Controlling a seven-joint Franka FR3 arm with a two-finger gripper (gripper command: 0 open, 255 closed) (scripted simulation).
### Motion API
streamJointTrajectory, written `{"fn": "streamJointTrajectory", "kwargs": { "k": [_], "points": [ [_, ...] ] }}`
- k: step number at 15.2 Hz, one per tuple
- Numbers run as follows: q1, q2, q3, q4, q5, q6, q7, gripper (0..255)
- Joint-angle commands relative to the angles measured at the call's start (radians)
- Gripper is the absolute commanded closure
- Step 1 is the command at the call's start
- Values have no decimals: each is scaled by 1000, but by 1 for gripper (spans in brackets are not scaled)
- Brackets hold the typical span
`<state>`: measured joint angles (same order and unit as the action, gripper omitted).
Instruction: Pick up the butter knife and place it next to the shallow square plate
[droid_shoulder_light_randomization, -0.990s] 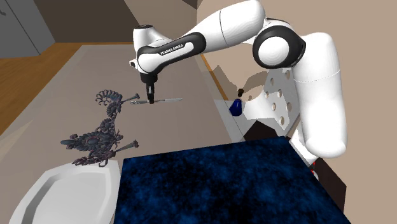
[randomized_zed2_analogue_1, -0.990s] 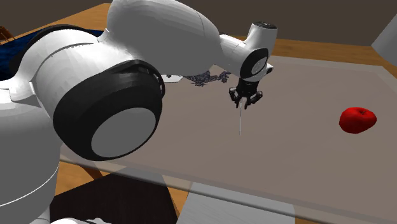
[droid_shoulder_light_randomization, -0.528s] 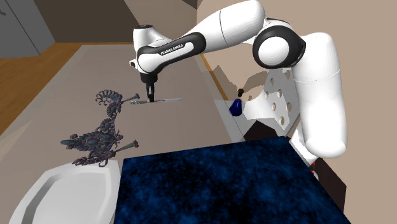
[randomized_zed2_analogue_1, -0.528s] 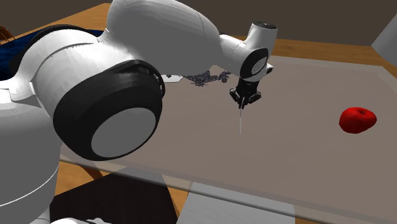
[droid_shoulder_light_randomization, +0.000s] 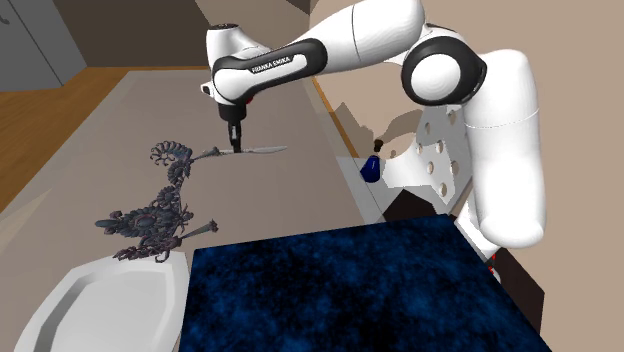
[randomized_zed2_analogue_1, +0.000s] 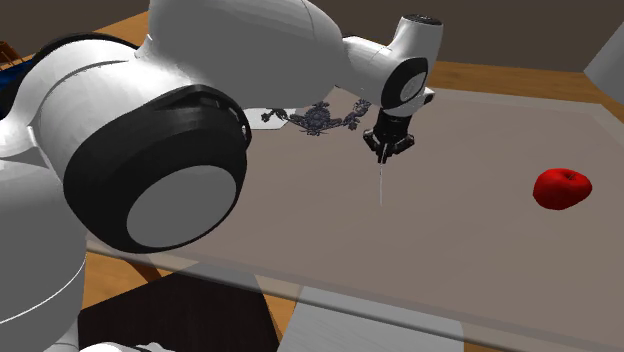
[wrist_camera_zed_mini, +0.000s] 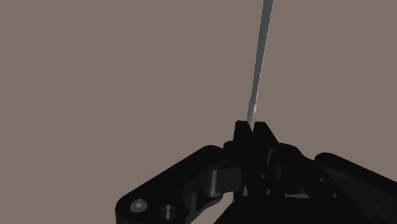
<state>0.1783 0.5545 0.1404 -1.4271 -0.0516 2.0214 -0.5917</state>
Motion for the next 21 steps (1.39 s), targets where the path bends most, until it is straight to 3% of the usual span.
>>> {"fn": "streamJointTrajectory", "kwargs": {
  "k": [1, 13, 21],
  "points": [
    [1, -8, 1, 14, 1, -22, 1, 255],
    [3, -33, 4, 133, 5, -165, 0, 255],
    [67, -271, 47, -222, 18, -46, 118, 255]
  ]
}}
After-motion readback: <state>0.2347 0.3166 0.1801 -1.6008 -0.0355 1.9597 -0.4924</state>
